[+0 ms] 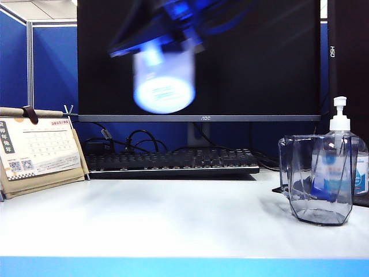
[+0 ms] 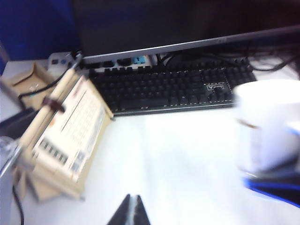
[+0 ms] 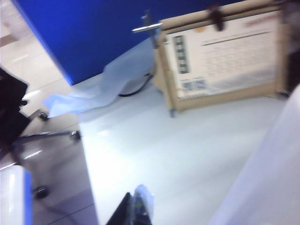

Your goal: Swap the positions of the transparent plastic cup and the white ceramic cup.

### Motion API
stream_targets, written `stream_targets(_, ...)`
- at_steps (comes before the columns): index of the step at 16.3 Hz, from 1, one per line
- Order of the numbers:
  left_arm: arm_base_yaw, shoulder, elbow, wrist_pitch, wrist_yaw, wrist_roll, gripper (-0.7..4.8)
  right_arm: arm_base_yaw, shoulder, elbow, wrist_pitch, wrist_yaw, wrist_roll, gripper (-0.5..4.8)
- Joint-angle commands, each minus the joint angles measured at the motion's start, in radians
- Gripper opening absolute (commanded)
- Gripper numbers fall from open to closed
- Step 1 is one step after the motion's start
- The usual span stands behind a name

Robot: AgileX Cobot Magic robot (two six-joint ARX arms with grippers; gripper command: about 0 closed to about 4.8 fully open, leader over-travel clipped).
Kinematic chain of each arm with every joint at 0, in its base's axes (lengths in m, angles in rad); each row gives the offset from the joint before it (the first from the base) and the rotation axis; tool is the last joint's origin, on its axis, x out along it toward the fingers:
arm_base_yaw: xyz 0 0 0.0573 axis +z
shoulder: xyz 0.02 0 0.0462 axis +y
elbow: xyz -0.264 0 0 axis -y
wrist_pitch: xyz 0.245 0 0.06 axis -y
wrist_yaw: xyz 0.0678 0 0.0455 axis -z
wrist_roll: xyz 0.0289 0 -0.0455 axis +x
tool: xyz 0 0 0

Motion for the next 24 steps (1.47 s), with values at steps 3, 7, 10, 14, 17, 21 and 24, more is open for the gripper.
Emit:
stream_targets(3, 0.0, -0.162, -0.027, -0.159, -0.002, -0.087, -0.06, 0.028, 0.176, 0.195, 0.067, -0.097, -0.006, -0.06)
stream_targets(7, 0.0, -0.172, -0.031, -0.255, -0.001, -0.107, -0.06, 0.037, 0.273, 0.234, 0.068, -0.122, -0.004, -0.06)
stream_targets(10, 0.0, -0.186, -0.079, -0.232, -0.001, -0.125, -0.06, 0.041, 0.365, 0.238, 0.084, -0.205, -0.008, -0.06)
stream_targets(14, 0.0, -0.196, -0.098, -0.226, 0.0, -0.127, -0.06, 0.04, 0.463, 0.272, 0.115, -0.252, -0.008, -0.06)
stream_targets(17, 0.0, -0.203, -0.098, -0.228, 0.009, -0.128, -0.06, 0.04, 0.514, 0.319, 0.143, -0.258, -0.009, -0.06)
stream_targets(21, 0.0, -0.211, -0.098, -0.237, 0.023, -0.128, -0.06, 0.038, 0.589, 0.385, 0.141, -0.264, -0.008, -0.06)
stream_targets(24, 0.0, -0.211, -0.1, -0.244, 0.023, -0.127, -0.06, 0.031, 0.607, 0.385, 0.133, -0.264, -0.008, -0.06)
